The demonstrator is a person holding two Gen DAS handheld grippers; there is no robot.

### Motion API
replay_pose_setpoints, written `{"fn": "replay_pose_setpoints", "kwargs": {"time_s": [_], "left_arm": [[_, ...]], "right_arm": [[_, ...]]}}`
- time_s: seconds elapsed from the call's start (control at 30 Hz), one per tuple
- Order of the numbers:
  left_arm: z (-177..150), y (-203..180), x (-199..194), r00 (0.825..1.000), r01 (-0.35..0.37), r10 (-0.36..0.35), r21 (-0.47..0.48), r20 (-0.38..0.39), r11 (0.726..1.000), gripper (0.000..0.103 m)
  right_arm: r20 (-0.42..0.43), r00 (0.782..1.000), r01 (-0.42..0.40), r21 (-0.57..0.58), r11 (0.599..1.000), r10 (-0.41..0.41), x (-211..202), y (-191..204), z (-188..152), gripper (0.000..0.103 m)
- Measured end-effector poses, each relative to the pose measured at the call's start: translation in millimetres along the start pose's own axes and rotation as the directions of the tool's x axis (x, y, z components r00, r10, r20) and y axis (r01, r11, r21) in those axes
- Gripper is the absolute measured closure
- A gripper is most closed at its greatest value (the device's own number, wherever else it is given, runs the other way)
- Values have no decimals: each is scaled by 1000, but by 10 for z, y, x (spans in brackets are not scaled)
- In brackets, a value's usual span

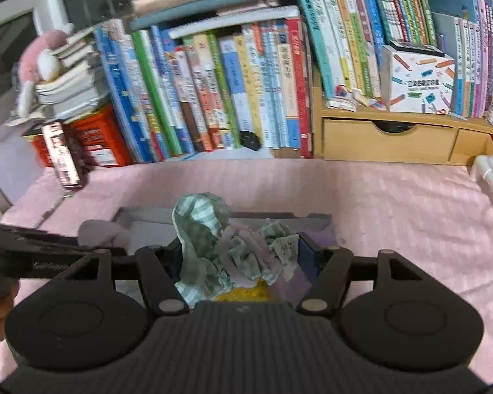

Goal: Organize soft objects
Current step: 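Carry the knit cap with the left tool while the right tool carries the checked cloth over the tray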

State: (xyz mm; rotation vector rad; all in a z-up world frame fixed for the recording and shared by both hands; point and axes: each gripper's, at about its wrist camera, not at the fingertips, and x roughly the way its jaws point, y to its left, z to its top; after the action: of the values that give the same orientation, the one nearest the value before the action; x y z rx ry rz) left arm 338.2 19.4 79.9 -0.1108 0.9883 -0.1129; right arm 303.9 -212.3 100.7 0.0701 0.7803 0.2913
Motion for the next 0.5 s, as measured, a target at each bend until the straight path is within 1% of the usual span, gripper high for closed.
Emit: {"fn": "replay_pose_setpoints", "kwargs": {"time_s": [0.33, 0.5], "left_arm": [[36, 74, 221, 999, -9, 8, -20, -40, 1000, 60], [40, 132, 279, 998, -7, 5, -26, -60, 1000, 60]], "right_arm": [[33, 998, 44, 42, 998, -46, 422, -42, 84, 35], [-12, 997, 83, 43, 996, -82, 631, -17, 142, 35]]}}
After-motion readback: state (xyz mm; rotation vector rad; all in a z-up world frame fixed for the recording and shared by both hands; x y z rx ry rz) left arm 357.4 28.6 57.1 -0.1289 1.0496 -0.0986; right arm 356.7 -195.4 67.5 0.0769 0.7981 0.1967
